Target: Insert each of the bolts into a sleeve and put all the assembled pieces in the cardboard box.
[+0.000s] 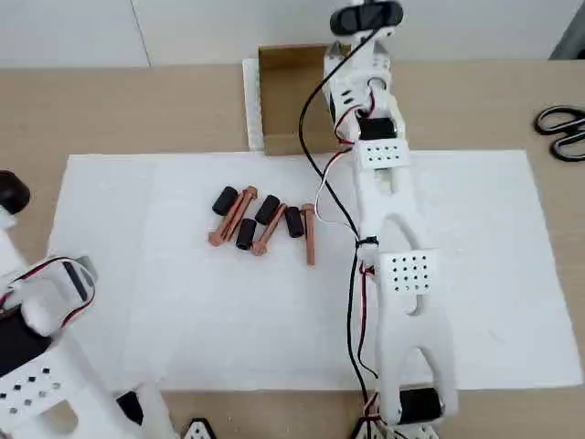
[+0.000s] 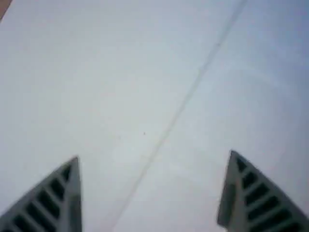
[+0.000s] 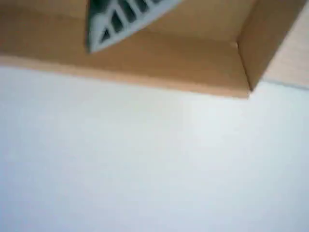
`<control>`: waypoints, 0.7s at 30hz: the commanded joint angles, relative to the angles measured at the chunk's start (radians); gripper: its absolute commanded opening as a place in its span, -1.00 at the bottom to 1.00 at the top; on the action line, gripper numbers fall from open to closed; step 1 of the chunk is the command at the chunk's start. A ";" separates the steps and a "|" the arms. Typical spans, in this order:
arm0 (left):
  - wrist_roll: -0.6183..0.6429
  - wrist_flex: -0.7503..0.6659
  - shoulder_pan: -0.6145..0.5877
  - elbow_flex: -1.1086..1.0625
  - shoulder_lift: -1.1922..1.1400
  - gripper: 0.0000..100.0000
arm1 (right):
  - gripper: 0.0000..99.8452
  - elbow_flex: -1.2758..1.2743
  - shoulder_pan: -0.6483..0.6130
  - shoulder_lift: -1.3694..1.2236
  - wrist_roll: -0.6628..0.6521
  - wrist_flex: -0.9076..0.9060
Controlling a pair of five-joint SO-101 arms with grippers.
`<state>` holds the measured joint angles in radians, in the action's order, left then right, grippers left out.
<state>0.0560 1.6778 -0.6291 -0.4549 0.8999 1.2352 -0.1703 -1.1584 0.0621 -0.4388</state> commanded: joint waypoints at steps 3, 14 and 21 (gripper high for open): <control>-0.003 0.003 -0.002 0.005 0.014 -0.62 | -0.52 0.404 -0.007 0.021 -0.002 -0.328; -0.003 0.003 -0.002 0.005 0.014 -0.62 | -0.52 0.443 -0.010 0.367 0.002 -1.069; -0.003 0.003 -0.002 0.005 0.014 -0.62 | -0.52 0.442 -0.064 0.470 0.002 -1.267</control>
<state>0.0560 1.6778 -0.6291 -0.4549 0.8999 1.6402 -0.2271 -0.7672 0.0637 -1.6786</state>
